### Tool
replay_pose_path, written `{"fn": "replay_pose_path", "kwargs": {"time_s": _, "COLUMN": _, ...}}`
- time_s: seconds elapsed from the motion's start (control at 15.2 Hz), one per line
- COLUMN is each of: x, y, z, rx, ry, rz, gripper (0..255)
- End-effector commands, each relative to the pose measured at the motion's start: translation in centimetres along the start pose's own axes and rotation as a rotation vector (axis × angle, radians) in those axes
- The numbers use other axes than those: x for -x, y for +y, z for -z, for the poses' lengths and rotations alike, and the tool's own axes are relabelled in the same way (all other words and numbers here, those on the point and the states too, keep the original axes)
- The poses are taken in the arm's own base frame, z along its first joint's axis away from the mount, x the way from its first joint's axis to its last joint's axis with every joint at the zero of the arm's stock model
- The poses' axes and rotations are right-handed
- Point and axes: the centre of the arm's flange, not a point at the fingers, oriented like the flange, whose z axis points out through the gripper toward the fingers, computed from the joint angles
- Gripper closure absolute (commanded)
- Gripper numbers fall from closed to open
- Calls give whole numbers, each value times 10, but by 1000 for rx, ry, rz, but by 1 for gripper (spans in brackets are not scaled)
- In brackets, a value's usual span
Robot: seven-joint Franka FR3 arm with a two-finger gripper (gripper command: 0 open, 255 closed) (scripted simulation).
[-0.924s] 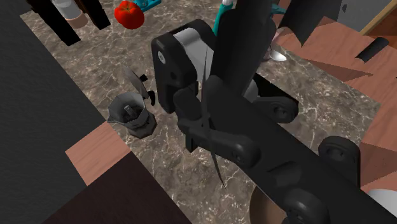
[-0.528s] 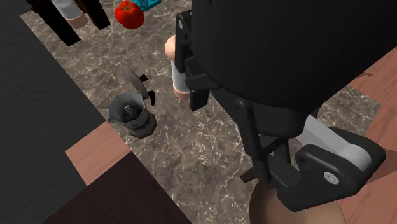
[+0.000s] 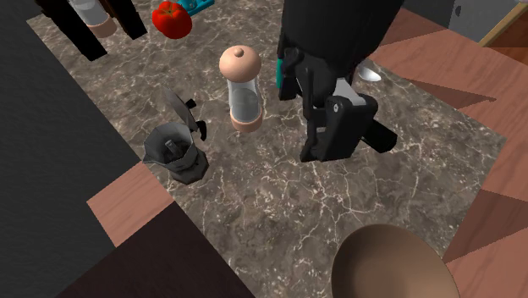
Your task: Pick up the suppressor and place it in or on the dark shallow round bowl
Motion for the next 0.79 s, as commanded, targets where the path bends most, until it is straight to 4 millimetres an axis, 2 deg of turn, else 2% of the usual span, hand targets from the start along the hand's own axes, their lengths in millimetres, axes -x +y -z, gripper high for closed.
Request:
{"fn": "replay_pose_path", "kwargs": {"time_s": 0.0, "x": -14, "y": -23, "z": -13, "rx": 0, "ry": -6, "rz": -100, "gripper": 0}}
{"fn": "replay_pose_path", "kwargs": {"time_s": 0.4, "x": -69, "y": -74, "z": -44, "rx": 6, "ry": -22, "rz": -377, "gripper": 0}}
{"fn": "replay_pose_path", "kwargs": {"time_s": 0.73, "x": -124, "y": -104, "z": -71, "rx": 10, "ry": -35, "rz": -608, "gripper": 0}}
